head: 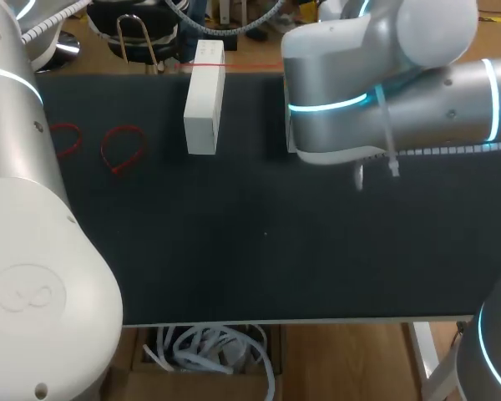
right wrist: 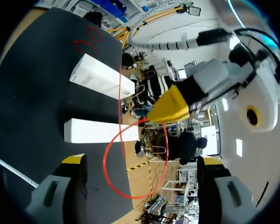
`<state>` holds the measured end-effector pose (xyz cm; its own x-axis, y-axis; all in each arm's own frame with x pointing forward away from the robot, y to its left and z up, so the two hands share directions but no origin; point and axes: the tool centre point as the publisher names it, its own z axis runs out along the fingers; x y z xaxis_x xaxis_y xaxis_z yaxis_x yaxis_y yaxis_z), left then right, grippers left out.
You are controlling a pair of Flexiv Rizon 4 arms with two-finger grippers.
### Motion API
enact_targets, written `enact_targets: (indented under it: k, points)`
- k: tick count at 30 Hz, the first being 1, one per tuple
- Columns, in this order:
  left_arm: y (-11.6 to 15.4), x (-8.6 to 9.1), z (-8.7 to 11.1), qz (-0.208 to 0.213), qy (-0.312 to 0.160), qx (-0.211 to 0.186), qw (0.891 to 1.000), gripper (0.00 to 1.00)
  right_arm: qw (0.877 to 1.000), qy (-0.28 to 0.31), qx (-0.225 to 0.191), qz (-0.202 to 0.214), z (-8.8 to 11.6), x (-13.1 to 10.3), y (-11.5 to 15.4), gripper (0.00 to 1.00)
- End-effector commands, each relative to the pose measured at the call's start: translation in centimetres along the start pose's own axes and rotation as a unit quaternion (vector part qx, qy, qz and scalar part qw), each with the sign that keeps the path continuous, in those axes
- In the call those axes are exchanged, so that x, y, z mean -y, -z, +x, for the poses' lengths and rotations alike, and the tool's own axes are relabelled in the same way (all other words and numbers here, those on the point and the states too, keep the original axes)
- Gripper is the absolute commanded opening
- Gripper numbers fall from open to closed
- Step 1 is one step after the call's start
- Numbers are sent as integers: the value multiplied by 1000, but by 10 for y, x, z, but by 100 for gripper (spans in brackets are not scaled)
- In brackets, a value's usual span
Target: Grab the tape and strap the tape.
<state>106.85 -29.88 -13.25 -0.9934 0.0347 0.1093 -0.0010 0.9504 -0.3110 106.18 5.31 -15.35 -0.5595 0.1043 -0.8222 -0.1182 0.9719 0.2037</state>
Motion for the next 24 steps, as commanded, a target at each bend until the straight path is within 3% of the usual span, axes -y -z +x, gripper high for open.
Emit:
enact_targets:
  k: [1,9,14,24]
  points:
    - [1,1,0,-3,0,-1,1000,0,999,1,-38,-36,-6,28,8,100]
    - [1,1,0,-3,0,-1,1000,0,993,23,-90,-71,-7,55,9,100]
    - [1,1,0,-3,0,-1,1000,0,989,42,-109,-91,-18,72,2,100]
    - [1,1,0,-3,0,-1,1000,0,987,61,-111,-101,-35,87,-10,100]
